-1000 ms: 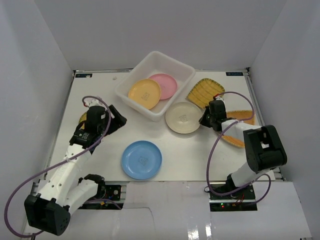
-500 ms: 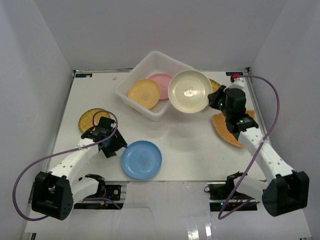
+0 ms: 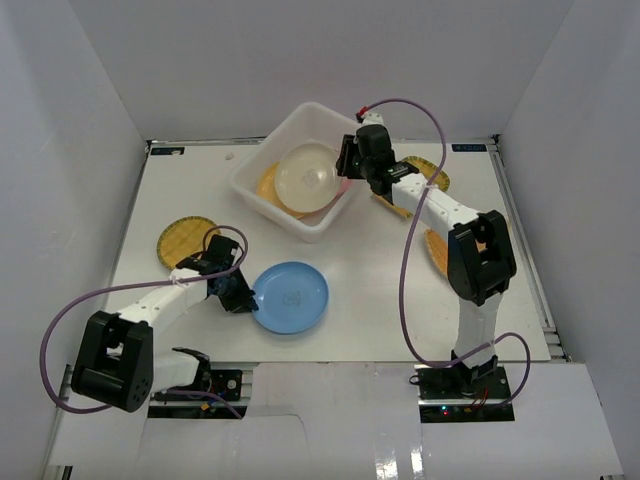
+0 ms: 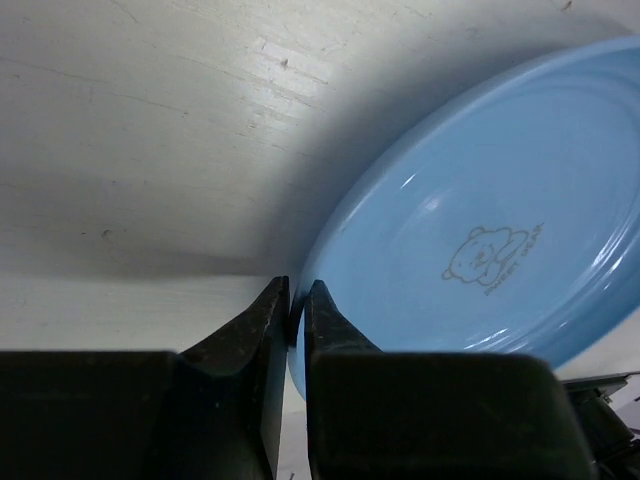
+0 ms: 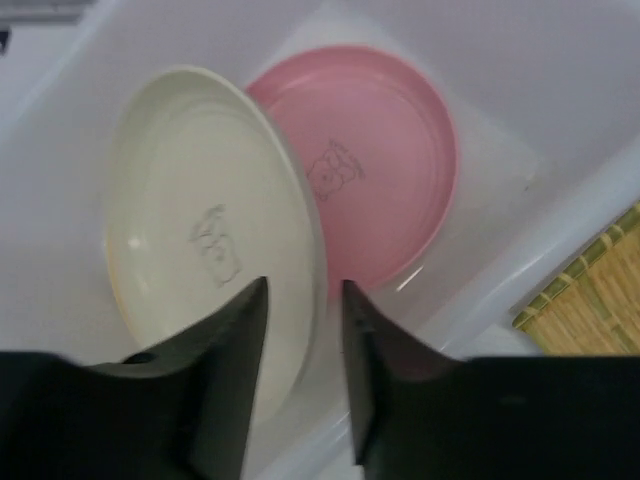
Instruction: Place the plates into the plastic bin on the countertop
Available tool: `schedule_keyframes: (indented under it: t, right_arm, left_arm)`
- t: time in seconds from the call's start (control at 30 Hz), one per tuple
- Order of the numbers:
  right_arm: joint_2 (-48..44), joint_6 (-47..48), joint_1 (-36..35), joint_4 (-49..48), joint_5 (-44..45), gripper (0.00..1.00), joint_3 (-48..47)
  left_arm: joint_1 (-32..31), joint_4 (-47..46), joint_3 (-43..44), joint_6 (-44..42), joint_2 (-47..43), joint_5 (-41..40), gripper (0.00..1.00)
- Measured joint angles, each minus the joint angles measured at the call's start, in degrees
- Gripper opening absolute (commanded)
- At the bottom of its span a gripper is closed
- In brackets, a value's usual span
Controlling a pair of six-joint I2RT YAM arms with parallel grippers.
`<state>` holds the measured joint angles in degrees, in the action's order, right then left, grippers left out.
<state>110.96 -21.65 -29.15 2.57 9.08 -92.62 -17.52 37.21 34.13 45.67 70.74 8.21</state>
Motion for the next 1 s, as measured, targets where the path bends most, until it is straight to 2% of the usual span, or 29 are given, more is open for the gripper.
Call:
schedule_keyframes:
  t: [0.03,0.07,0.13,0.27,0.37,0.5,0.63,0.8,0.83,0.87,0.93,0.97,1.0]
  right_arm:
    - [0.8,0.2,-0.7,0.9,-0.1,0.53,0.0]
    - [1.2,0.6,-1.3,2.1,-0.3,0.64,0.0]
    - [1.2,1.0,-1.9,3.3,-0.6,0.71,0.0]
    - [-0.8,1.7,-1.6,3.8,-0.9,0.69,-0.5]
    - [-5.6,1.5,0.0,4.0,-1.6,0.66,0.8]
    - [-21.1,-0.7,6.6,0.4,-3.0,0.62,14.1]
    - [-38.8,-5.3,19.3,-5.0,-5.0,0.61,34.1]
    - [-49.0,-9.1,31.7,-5.2,-8.6,0.63,52.6]
    - [-50.2,-9.3,33.6,-5.1,-9.2,0.66,55.2]
    - [-51.5,-9.5,35.5,-4.4,-9.5,0.73,57.5]
    - [-54.3,-10.0,39.4,-3.0,-10.1,0.77,60.9]
    - [-55.9,-10.0,41.6,-2.7,-10.4,0.79,62.5]
    - [-57.4,-10.2,43.5,-2.4,-10.5,0.83,63.6]
  left_arm:
    - [0.0,0.0,0.0,-0.2,-0.1,0.1,0.0]
    - [0.0,0.1,0.0,-0.3,-0.6,0.2,0.0]
    - [0.0,0.8,0.0,-0.9,-3.0,0.2,0.0]
    - [0.0,4.7,1.7,-2.3,-11.4,0.2,0.0]
    - [0.0,8.4,7.3,-3.3,-16.8,0.4,0.0]
    - [-0.1,10.2,22.2,-4.3,-16.8,0.1,0.0]
    - [-0.1,2.9,37.6,-4.4,-6.8,-0.3,0.0]
    - [-0.1,-5.4,50.8,-4.3,13.6,-4.5,0.0]
    - [-0.1,-6.3,53.3,-4.2,18.0,-5.6,0.0]
    - [0.0,-7.0,55.8,-4.2,22.9,-6.4,0.0]
    - [0.1,-8.2,59.6,-4.1,31.1,-8.4,0.0]
    - [0.2,-8.3,61.0,-4.0,34.7,-9.2,0.04]
    - [0.4,-8.3,62.0,-3.9,37.6,-9.9,0.13]
